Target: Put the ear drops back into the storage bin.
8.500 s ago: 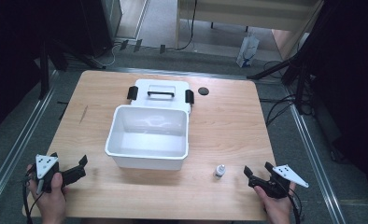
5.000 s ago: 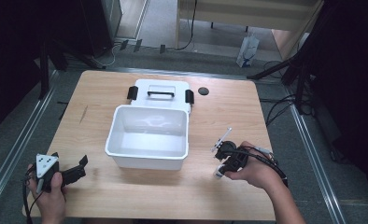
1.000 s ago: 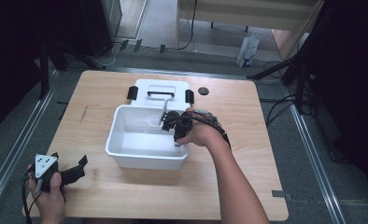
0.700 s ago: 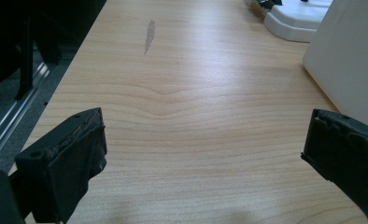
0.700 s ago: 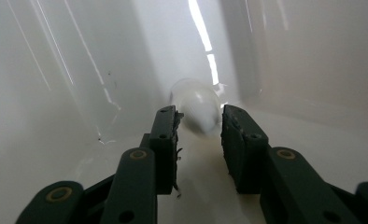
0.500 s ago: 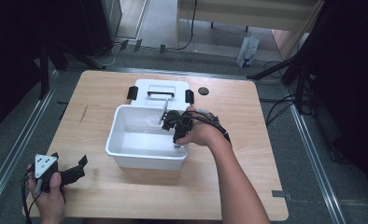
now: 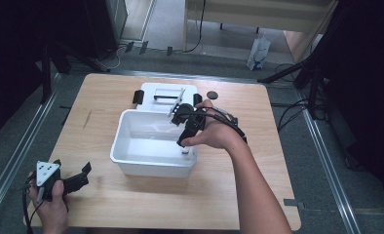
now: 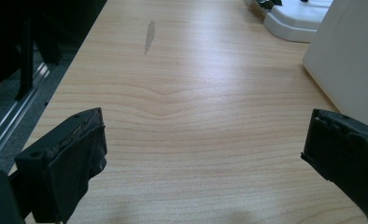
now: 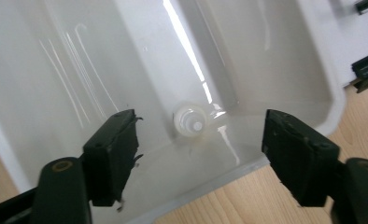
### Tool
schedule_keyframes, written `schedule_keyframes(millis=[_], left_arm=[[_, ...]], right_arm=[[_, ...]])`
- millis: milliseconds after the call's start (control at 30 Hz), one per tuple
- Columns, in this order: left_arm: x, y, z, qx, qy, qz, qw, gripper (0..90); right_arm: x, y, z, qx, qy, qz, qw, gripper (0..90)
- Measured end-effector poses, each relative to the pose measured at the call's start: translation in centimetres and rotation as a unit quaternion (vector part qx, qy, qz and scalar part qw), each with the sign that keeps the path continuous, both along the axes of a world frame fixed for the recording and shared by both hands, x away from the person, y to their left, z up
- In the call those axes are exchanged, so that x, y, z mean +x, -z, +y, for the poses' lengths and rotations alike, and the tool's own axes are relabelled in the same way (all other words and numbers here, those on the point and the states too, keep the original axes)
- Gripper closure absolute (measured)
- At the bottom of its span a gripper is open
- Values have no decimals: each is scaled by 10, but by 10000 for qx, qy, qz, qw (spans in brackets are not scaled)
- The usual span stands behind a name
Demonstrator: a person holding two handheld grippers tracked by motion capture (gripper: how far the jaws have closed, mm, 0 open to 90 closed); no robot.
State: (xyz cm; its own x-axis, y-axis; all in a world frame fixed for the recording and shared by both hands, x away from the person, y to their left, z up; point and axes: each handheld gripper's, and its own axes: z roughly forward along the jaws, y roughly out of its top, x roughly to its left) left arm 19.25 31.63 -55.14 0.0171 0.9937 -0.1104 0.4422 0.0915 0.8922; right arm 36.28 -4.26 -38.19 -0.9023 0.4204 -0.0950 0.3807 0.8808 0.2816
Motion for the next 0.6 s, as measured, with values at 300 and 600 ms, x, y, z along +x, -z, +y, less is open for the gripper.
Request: schedule_keyframes(millis=[300,600], left_arm=[[0,0,0,8,-6,14,10000,3],[0,0,0,11,-2,14,10000,3]], right_arm=[[-8,-21,-22,73,468,-215,9986,13],[-17,-24,-57,94,823,-274,9962,0]])
